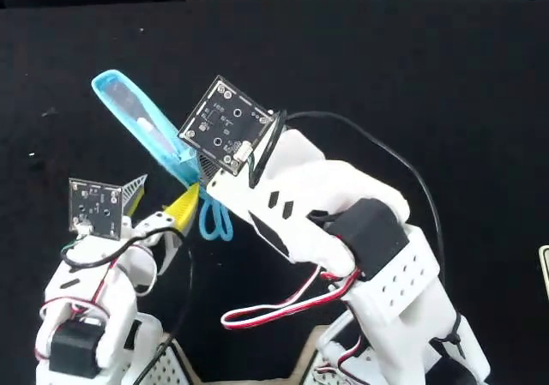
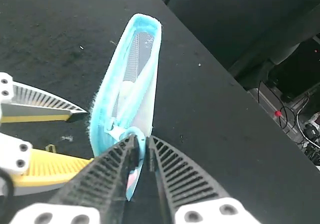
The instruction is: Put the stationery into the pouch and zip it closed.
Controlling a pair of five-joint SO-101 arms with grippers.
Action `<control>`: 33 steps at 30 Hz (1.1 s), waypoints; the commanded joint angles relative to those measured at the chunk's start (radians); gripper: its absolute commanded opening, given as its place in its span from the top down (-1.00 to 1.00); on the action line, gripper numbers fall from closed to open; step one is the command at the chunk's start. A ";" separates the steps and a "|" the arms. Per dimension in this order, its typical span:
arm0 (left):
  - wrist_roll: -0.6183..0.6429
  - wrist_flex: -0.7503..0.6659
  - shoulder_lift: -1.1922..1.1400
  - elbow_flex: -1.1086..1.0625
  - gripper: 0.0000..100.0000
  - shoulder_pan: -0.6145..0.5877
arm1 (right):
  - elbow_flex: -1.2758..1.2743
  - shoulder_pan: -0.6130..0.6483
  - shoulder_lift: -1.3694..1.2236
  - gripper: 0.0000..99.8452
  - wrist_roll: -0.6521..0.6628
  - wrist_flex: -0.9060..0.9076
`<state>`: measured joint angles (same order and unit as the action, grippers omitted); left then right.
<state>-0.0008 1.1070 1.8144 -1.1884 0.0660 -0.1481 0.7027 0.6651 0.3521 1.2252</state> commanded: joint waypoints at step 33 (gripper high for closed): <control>0.071 -0.226 -0.003 -0.033 0.47 -0.013 | 0.001 -0.017 0.042 0.98 0.006 -0.018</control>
<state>0.0606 0.9014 1.8159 -1.2236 0.0767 -0.1542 0.7012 0.6651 0.3521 1.2252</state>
